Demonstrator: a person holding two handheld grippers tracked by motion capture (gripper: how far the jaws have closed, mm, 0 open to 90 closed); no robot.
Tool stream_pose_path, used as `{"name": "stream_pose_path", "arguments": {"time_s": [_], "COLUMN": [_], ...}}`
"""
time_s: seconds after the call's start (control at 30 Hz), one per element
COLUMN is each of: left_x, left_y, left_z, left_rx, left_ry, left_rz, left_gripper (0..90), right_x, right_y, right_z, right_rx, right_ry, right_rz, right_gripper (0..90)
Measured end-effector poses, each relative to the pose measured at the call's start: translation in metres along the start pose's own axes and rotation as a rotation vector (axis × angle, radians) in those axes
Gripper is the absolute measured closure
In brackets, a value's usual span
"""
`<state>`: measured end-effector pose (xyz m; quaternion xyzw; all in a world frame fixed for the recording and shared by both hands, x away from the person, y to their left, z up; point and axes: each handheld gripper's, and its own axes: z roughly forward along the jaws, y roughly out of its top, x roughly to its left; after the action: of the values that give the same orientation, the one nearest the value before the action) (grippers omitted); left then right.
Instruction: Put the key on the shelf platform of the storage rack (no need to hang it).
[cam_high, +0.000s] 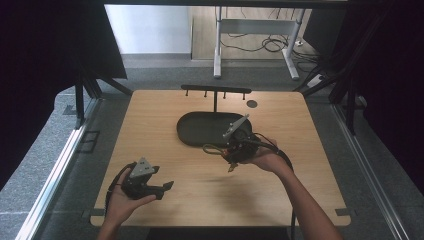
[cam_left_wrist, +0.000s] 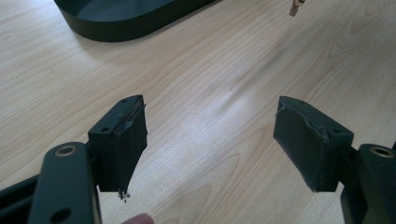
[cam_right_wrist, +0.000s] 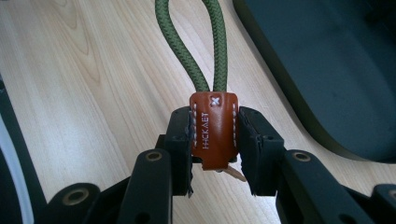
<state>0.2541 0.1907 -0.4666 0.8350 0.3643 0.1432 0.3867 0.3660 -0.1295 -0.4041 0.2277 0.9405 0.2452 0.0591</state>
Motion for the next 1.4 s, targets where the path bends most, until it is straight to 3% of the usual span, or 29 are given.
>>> {"name": "stream_pose_path", "arguments": {"time_s": [1.4], "left_x": [0.001], "left_y": [0.0], "left_z": [0.0], "left_rx": [0.002], "left_ry": [0.001], "left_rz": [-0.006], "left_gripper": [26.1], "right_x": [-0.037], "right_y": [0.021], "right_z": [-0.012], "right_rx": [-0.017], "right_ry": [-0.022], "right_rz": [0.068], "right_gripper": [67.1]}}
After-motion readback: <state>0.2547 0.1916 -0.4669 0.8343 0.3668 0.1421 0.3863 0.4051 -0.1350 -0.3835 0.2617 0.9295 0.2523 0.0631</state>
